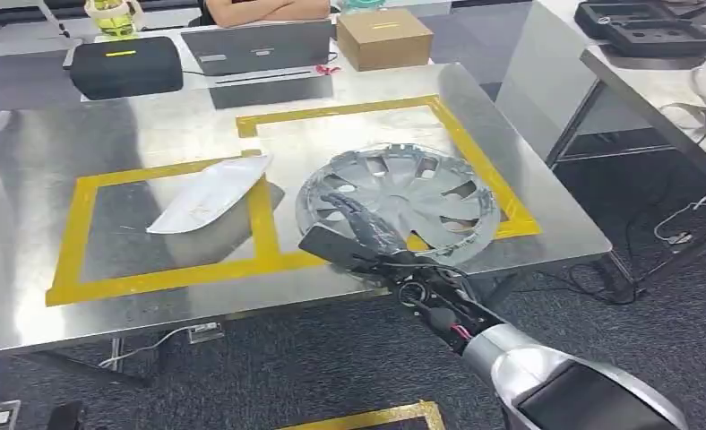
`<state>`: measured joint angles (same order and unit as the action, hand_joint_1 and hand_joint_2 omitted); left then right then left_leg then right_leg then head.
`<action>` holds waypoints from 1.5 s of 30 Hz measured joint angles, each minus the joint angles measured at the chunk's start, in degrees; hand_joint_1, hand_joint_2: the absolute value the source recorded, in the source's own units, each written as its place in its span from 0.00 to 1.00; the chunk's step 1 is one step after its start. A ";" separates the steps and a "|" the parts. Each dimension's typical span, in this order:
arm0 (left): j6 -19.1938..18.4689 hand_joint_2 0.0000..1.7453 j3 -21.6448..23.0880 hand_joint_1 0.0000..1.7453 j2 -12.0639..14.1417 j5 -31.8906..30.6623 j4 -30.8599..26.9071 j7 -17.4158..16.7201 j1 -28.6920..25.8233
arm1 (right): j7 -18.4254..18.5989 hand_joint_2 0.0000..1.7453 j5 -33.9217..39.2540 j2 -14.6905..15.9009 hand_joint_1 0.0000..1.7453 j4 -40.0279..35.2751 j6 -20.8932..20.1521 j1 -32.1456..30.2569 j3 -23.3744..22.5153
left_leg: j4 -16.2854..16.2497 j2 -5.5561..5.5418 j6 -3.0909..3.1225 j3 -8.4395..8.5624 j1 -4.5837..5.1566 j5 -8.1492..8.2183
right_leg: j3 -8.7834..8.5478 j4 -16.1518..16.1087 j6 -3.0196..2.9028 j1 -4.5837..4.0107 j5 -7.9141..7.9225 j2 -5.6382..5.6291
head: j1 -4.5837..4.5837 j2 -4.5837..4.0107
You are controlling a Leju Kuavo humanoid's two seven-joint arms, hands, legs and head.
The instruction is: Take the parts from the cabinet and place them on the table.
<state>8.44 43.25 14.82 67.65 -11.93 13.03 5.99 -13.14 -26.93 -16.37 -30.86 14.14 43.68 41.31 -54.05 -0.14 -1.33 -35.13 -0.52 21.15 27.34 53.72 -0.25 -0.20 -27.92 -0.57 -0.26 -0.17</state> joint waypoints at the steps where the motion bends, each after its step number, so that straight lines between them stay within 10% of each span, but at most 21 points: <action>1: 0.00 0.00 0.00 0.00 0.00 0.00 0.00 0.00 0.00 | 0.00 0.00 0.00 0.00 0.00 0.00 0.00 -0.01 -0.02 | 0.00 0.00 0.00 0.00 0.00 0.00 | 0.00 0.00 0.00 0.00 0.00 0.00 | 0.00 0.00; 6: 0.00 0.00 0.00 0.00 0.00 -0.02 0.00 0.00 -0.01 | -0.61 0.00 0.70 0.00 0.00 -0.28 -0.11 -0.11 -0.46 | 0.00 0.00 0.00 0.01 0.00 0.00 | 0.00 0.00 0.00 0.00 0.00 0.00 | 0.00 0.00; 7: 0.00 0.00 0.00 0.00 0.00 -0.02 0.00 0.00 -0.01 | -0.88 1.00 0.92 0.00 0.00 -0.37 -0.18 -0.11 -0.48 | 0.00 0.00 0.00 0.01 0.00 0.00 | -0.01 0.00 0.00 0.00 0.00 0.00 | -0.02 0.00; 14: 0.70 0.00 0.00 0.00 -0.02 0.37 0.00 -0.98 -0.11 | -12.76 1.00 26.17 1.22 0.00 -14.41 -13.18 -8.17 -1.58 | 0.00 -0.01 -0.01 0.07 -0.03 0.02 | -0.01 -0.01 -0.03 0.01 -0.04 0.02 | -0.04 0.00; 15: 0.77 0.00 0.00 0.00 -0.02 0.39 0.00 -1.07 -0.19 | -13.31 0.00 29.49 1.94 0.00 -18.17 -14.07 -10.15 -1.68 | -0.01 -0.01 -0.02 0.06 -0.03 0.03 | -0.01 -0.01 -0.03 0.01 -0.07 0.03 | -0.02 0.00; 23: 1.01 0.00 0.00 0.00 -0.02 0.33 -0.02 -1.40 -0.68 | -22.60 0.00 49.05 7.08 0.00 -45.12 -32.96 -23.40 -2.78 | 0.77 0.16 1.27 0.71 -0.06 0.47 | -0.60 -1.01 0.94 0.00 -0.23 -0.14 | -0.50 0.00; 29: 1.05 0.00 0.00 0.00 -0.11 0.33 0.00 -1.49 -0.73 | -22.80 0.00 49.09 7.82 0.00 -48.38 -33.44 -24.89 -2.69 | 2.02 0.59 1.47 1.80 -0.55 0.10 | -0.11 0.77 1.16 0.02 -1.29 -0.01 | -0.33 0.00; 31: 1.05 0.00 0.00 0.00 -0.11 0.33 0.00 -1.49 -0.70 | -22.93 0.00 49.09 8.13 0.00 -49.69 -33.60 -25.42 -2.60 | 2.14 0.65 1.60 2.03 -0.56 0.12 | 0.94 3.27 1.21 0.11 -2.82 0.02 | -0.13 0.00; 32: 1.05 0.00 0.00 0.00 -0.26 0.33 0.00 -1.55 -0.63 | -23.43 0.00 49.38 10.12 0.00 -54.60 -34.34 -27.63 -2.34 | 2.10 1.54 1.71 2.24 -0.58 0.38 | 9.15 18.47 1.97 0.70 -8.69 0.04 | 0.94 0.00; 35: 1.03 0.00 0.00 0.00 -0.61 0.13 0.00 -1.55 -0.63 | -23.80 0.00 50.16 11.82 0.00 -58.92 -34.86 -28.37 -1.92 | 1.00 2.96 0.31 2.68 -1.11 1.26 | 2.21 2.09 3.05 1.80 1.60 2.88 | 1.77 0.00; 41: 1.16 0.00 0.00 0.00 -0.63 -0.11 0.00 -1.55 -0.44 | -24.09 0.00 50.73 12.85 0.00 -62.10 -34.73 -29.05 -1.62 | 0.12 3.83 -2.22 3.13 -1.47 2.28 | 1.58 0.69 -0.18 1.36 1.63 0.77 | 1.46 0.00; 45: 1.36 0.00 0.00 0.00 -0.66 -0.22 0.00 -1.55 -0.53 | -24.09 0.00 50.60 13.40 0.00 -63.25 -34.58 -29.36 -1.49 | -16.76 0.74 -2.29 -4.59 -1.33 11.01 | 2.25 0.76 -0.92 0.99 2.15 -1.06 | -0.55 0.00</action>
<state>9.79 43.25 14.16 67.43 -11.93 11.47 5.46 -37.22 23.67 -2.97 -94.12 -20.44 14.32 39.82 -70.80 0.60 -3.62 -39.73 -1.85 32.16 29.59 54.49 -1.16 0.80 -25.77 -1.63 -0.81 -0.17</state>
